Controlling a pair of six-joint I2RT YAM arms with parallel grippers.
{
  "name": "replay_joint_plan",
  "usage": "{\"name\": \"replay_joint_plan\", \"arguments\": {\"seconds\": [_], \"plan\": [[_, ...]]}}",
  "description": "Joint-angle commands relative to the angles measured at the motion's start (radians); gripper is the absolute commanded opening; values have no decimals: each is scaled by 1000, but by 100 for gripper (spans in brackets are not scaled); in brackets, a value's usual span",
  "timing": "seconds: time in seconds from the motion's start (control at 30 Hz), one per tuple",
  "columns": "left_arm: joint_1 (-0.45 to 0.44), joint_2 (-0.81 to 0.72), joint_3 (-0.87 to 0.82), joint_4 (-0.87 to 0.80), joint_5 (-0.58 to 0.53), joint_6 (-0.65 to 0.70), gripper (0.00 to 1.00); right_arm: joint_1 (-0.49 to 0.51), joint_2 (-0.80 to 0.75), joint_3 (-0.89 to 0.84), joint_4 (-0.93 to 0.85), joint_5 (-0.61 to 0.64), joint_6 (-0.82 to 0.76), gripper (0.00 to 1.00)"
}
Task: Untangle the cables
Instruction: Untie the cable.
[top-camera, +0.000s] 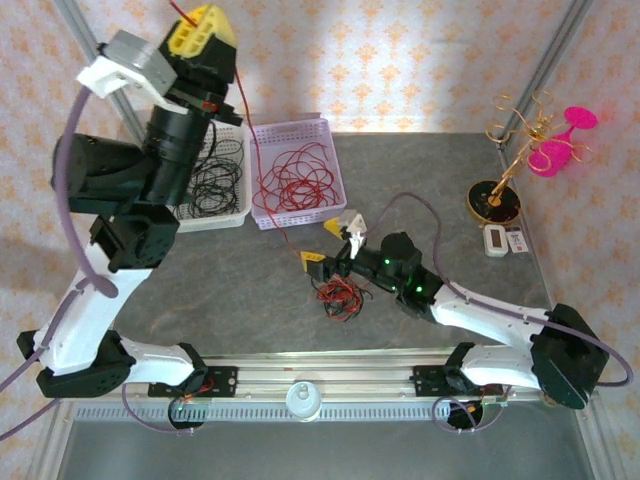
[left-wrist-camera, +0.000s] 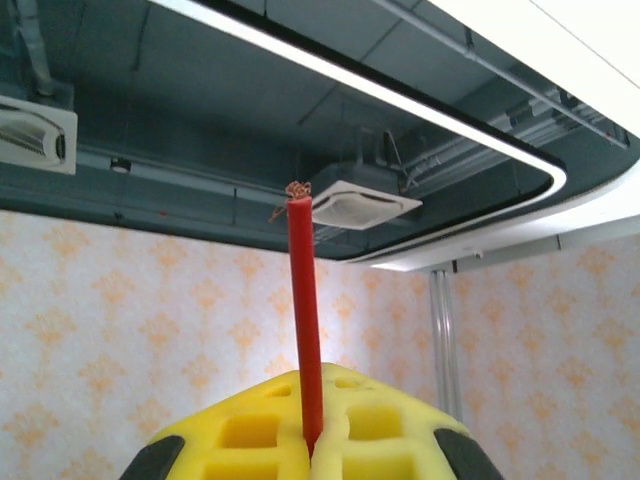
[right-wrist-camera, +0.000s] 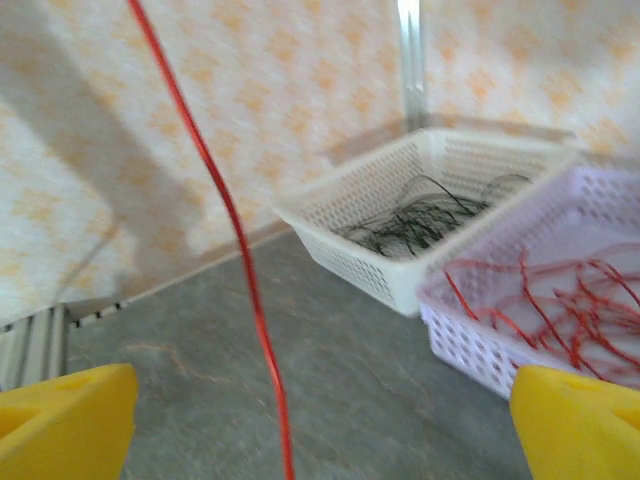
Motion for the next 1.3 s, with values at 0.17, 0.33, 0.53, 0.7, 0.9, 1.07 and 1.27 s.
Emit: {"name": "replay_joint_plan", "arguments": {"seconds": [0.17,0.33,0.53,0.7,0.9,1.07,1.27], "plan": [[-5,-34,-52,43,9,-61,0,-26,232,200,-83,-179,-80,90],[-5,-36,-78,36,-9,-59,0,-30,314,225,-48,-290,-11,79],[-4,-21,-99,-13,-164,-112,0,-71,324,246,-85,-79,104,24],[-3,-85,-332,29,-422,-178,5,-130,218,229,-147,48,169,0],[-2,-244,-671,48,-529,-301,19,-141,113,278,-324,239,136,0],[-2,-359,-858,-177,-610,-411,80,-140,44,341,-440,238,78,0],[-1,-484,-1015,-428,-438,-488,98,-141,4,371,-488,191,-13,0]]}}
